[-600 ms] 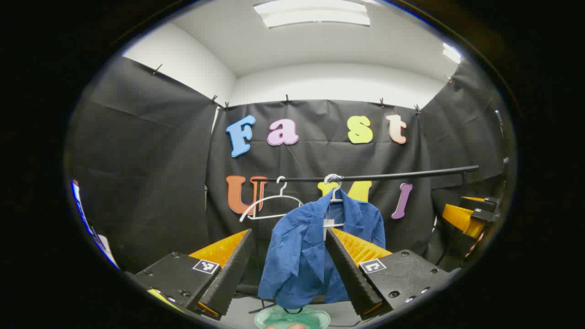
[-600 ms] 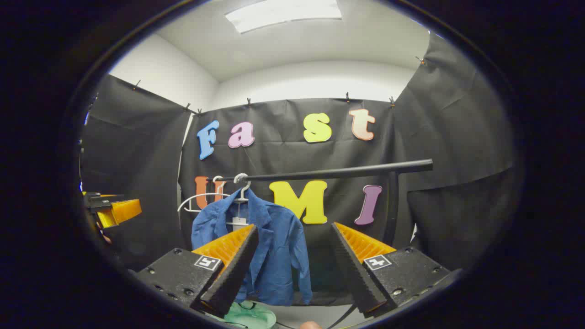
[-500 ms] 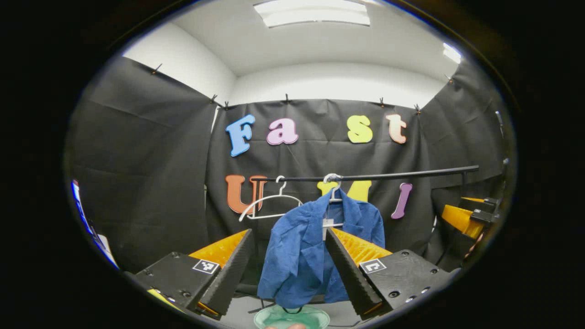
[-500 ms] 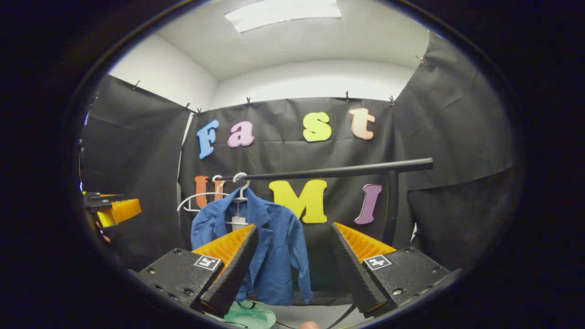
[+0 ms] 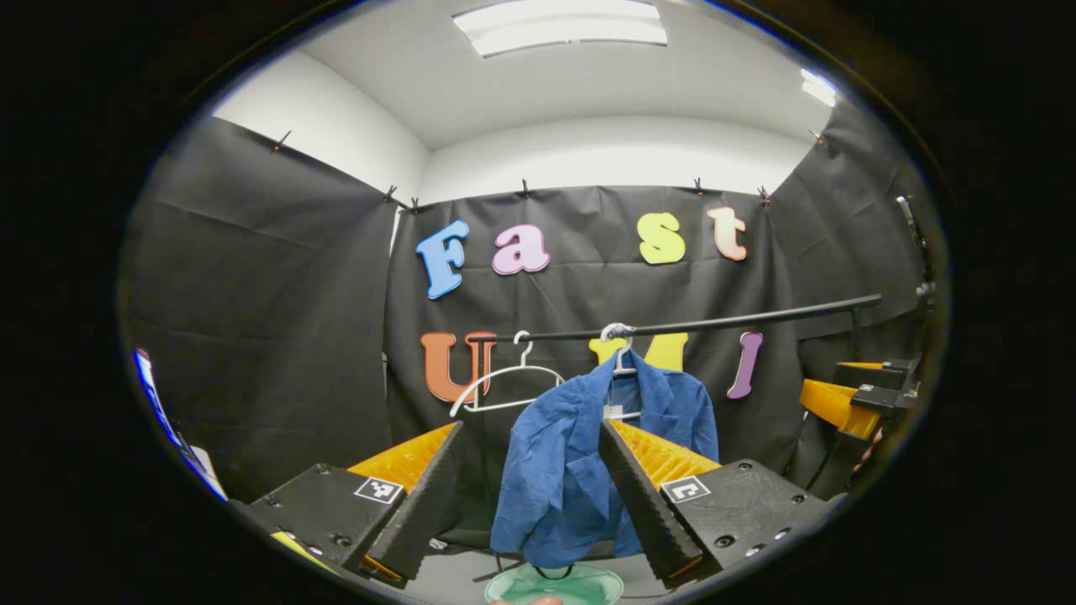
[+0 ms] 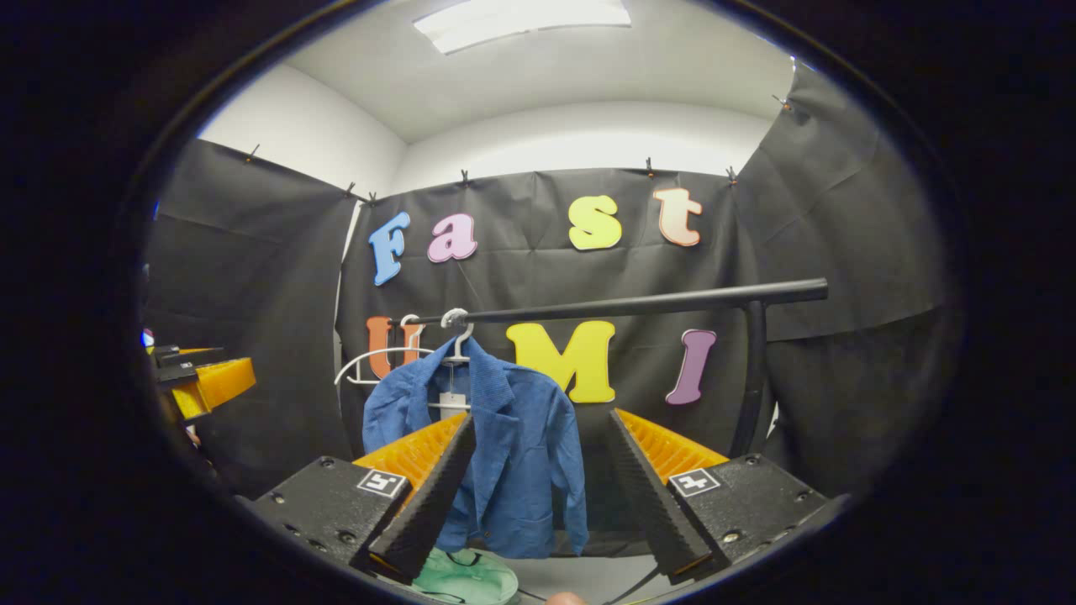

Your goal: Grasp the clothes on the hanger with both hands and then place them into the laundry hamper below.

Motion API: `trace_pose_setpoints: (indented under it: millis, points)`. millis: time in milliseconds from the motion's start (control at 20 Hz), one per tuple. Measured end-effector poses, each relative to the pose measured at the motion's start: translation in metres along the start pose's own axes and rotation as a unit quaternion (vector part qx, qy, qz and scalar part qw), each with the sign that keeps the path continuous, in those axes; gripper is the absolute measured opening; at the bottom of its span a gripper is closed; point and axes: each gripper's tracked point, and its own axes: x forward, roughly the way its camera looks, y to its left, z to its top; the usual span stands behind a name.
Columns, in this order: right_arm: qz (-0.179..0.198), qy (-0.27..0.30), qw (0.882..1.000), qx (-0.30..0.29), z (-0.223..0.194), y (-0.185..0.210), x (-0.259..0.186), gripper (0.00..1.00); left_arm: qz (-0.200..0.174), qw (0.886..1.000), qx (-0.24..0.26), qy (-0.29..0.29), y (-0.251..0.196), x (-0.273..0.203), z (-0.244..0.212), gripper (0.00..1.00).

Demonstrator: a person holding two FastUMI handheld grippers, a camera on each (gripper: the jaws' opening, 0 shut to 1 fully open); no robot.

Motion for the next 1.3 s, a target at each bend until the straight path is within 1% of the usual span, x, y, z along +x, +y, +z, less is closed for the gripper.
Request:
trace_pose_setpoints:
  millis: [50,150,200,300,350,400,550,600,650,700,750,950,1050,1100,1250,1300]
  points:
    - [0.0,0.003,1.0,0.0,-0.002,0.002,0.002,0.98,-0.003,1.0,0.002,0.004,0.0,0.0,-0.003,1.0]
    - [-0.002,0.011,1.0,-0.001,-0.008,0.008,0.005,0.99,-0.015,1.0,0.001,0.01,-0.004,0.0,-0.008,1.0]
    - [-0.001,0.016,1.0,-0.001,-0.012,0.013,0.006,0.99,-0.019,1.0,0.0,0.013,-0.004,0.0,-0.011,0.96]
    - [-0.004,0.022,1.0,-0.001,-0.016,0.019,0.008,0.99,-0.026,1.0,-0.001,0.017,-0.001,0.002,-0.014,0.96]
    - [-0.008,0.025,1.0,-0.002,-0.018,0.021,0.01,0.99,-0.03,0.999,-0.003,0.019,0.001,0.002,-0.017,1.0]
    - [-0.011,0.027,1.0,-0.002,-0.021,0.023,0.012,0.98,-0.033,0.999,-0.005,0.022,0.003,0.005,-0.02,0.96]
    - [-0.029,0.037,0.999,0.001,-0.032,0.028,0.017,0.99,-0.045,0.998,-0.013,0.031,0.01,0.012,-0.031,0.96]
    - [-0.035,0.042,0.999,0.002,-0.04,0.03,0.018,0.98,-0.052,0.998,-0.015,0.034,0.009,0.014,-0.036,1.0]
    - [-0.041,0.047,0.998,0.003,-0.045,0.033,0.022,0.99,-0.058,0.997,-0.017,0.038,0.009,0.017,-0.041,0.96]
    - [-0.047,0.054,0.997,0.005,-0.051,0.034,0.024,0.99,-0.063,0.997,-0.018,0.041,0.009,0.02,-0.046,1.0]
    - [-0.049,0.063,0.997,0.008,-0.057,0.038,0.027,0.99,-0.067,0.996,-0.02,0.048,0.009,0.024,-0.051,0.96]
    - [-0.041,0.09,0.995,0.024,-0.082,0.053,0.045,0.99,-0.083,0.994,-0.034,0.065,-0.002,0.045,-0.073,0.96]
    - [-0.037,0.104,0.993,0.03,-0.093,0.055,0.064,0.99,-0.085,0.993,-0.032,0.073,-0.008,0.058,-0.084,0.96]
    - [-0.034,0.108,0.993,0.035,-0.098,0.057,0.074,0.99,-0.086,0.993,-0.031,0.075,-0.011,0.065,-0.089,1.0]
    - [-0.017,0.114,0.992,0.042,-0.115,0.064,0.109,0.99,-0.088,0.992,-0.033,0.083,-0.025,0.09,-0.104,1.0]
    - [-0.012,0.119,0.992,0.041,-0.121,0.065,0.122,0.99,-0.088,0.992,-0.034,0.09,-0.03,0.105,-0.112,0.96]
